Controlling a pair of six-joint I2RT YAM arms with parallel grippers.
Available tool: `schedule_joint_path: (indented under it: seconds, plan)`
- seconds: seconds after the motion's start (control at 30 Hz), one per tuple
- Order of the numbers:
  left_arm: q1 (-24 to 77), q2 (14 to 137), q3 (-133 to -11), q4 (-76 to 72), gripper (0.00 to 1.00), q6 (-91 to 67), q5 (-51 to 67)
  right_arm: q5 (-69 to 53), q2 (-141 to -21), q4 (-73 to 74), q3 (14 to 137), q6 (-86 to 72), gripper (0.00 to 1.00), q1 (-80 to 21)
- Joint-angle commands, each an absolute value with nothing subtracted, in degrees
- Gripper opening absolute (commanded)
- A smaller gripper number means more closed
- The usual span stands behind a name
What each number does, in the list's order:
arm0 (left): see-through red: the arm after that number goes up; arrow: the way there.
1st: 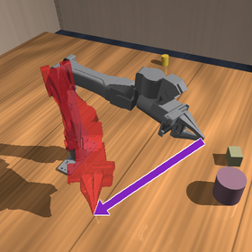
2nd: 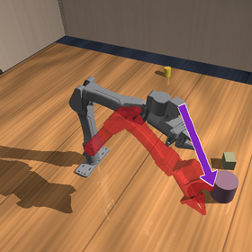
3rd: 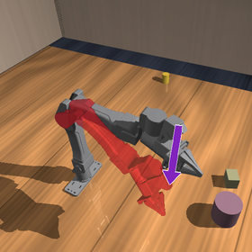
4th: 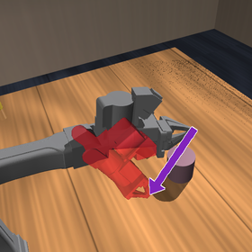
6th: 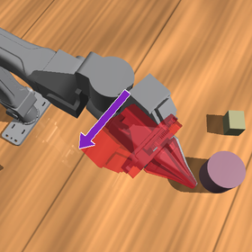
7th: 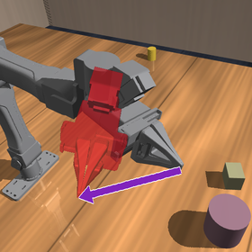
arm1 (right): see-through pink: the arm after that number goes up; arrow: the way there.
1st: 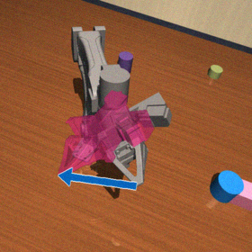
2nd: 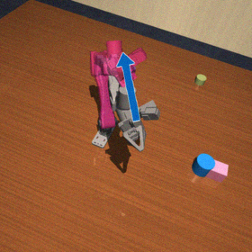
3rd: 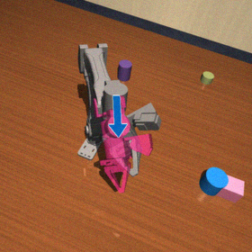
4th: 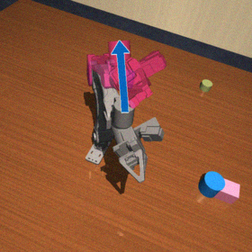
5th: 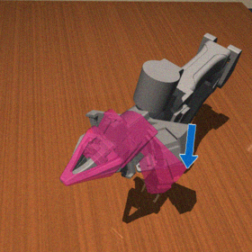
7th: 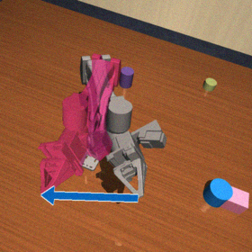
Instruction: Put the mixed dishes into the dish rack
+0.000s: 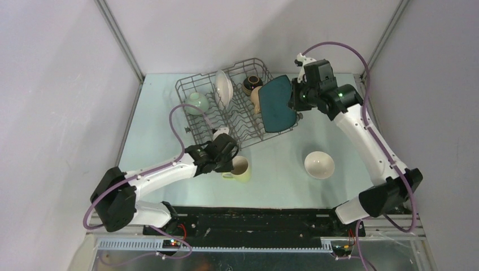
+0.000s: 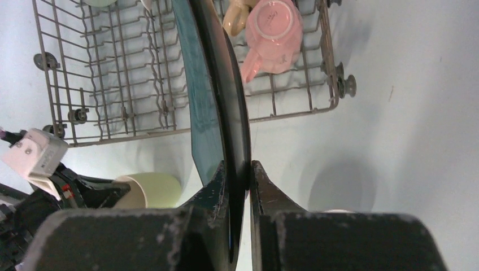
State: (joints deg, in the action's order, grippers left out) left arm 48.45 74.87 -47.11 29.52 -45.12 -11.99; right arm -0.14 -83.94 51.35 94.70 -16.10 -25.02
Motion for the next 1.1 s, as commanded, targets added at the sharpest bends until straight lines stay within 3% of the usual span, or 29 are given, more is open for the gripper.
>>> schedule_joint_path:
  seconds: [0.0,0.13,0.3,0.5,0.67,1.07]
  plan:
    - [49.2,76.0,-49.7,28.1,0.21,-47.0,-11.8,-4.3,-84.9,43.5,101.4,-15.5,0.0,-23.6]
    - [49.3,76.2,-51.0,30.3,0.32,-46.4,-13.2,-6.9,-85.3,42.5,100.0,-16.2,0.0,-22.7]
    - [49.2,75.7,-52.8,32.7,0.55,-45.1,-14.3,-10.2,-84.2,40.3,97.5,-17.6,0.0,-21.9]
    - [48.9,73.8,-54.3,35.5,0.6,-44.2,-16.6,-14.3,-84.0,37.9,95.1,-18.9,0.0,-21.2]
    - [46.8,69.5,-56.8,40.3,0.7,-42.1,-19.4,-15.1,-85.9,37.6,95.8,-19.0,0.0,-21.3]
    - [27.6,54.3,-53.6,43.4,0.69,-39.0,-20.7,-6.8,-105.9,46.2,116.5,-13.6,0.0,-26.6]
